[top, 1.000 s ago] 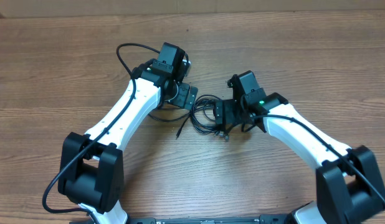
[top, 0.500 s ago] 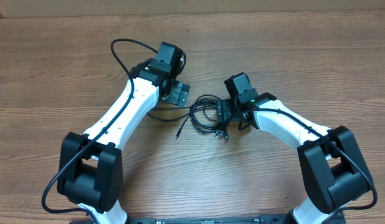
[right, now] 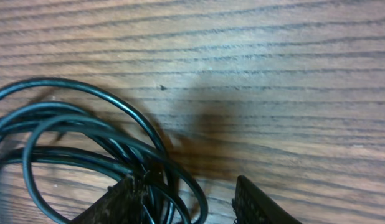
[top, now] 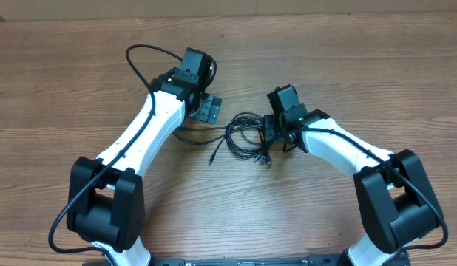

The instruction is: Untangle cables

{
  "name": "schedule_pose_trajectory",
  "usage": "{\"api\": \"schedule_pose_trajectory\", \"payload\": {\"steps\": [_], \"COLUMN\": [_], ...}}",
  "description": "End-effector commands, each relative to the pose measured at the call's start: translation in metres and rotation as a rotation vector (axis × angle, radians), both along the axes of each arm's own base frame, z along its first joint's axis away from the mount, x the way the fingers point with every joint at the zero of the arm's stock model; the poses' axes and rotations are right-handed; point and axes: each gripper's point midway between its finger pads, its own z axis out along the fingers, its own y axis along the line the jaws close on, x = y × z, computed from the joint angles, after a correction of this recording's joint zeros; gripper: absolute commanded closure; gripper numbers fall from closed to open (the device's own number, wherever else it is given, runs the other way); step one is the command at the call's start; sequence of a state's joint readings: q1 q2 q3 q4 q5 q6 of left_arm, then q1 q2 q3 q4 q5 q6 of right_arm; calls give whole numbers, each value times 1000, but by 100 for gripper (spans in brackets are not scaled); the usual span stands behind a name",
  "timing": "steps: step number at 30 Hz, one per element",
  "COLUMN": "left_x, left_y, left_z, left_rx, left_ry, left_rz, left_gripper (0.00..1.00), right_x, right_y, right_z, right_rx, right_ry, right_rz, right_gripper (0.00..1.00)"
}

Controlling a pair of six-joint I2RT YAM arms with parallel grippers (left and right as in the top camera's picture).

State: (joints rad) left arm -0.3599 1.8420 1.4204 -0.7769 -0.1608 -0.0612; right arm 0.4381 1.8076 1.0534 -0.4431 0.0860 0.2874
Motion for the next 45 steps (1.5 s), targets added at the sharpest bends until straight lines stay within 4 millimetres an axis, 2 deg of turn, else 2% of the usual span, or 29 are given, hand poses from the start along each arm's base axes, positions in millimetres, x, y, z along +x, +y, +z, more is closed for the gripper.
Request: {"api": "schedule_pose_trajectory", "payload": {"steps": [1, 6, 11, 20, 23, 29, 33, 39, 45], "left_x": [6, 6, 6, 6, 6, 6, 6, 13, 14], "left_y": [-3, -3, -3, -3, -3, -3, -5, -25, -35], "left_z": [7, 7, 7, 7, 7, 7, 7, 11, 14], "left_rx": [-18, -18, -17, -18, -18, -18, -30, -129, -184], "left_ry": [-21, -21, -20, -21, -21, -22, -21, -40, -45], "left_rz": [12, 12, 12, 12, 12, 12, 7, -31, -55], "left_gripper": [1, 0, 0, 1, 0, 1, 0, 1, 1], "right_x": [3, 10, 12, 21, 23, 21, 20, 22, 39], "right_y": [4, 8, 9, 3, -1, -3, -4, 1, 7], "right_z": [3, 0, -15, -23, -25, -29, -29, -17, 18], "right_rx": [26, 41, 26, 1, 0, -3, -6, 1, 12], "right_ry": [-13, -37, -22, -41, -42, -27, -19, 6, -28], "right_rz": [5, 15, 31, 50, 42, 40, 39, 44, 44], "right_gripper": [53, 50, 49, 46, 53, 83, 95, 96, 96]}}
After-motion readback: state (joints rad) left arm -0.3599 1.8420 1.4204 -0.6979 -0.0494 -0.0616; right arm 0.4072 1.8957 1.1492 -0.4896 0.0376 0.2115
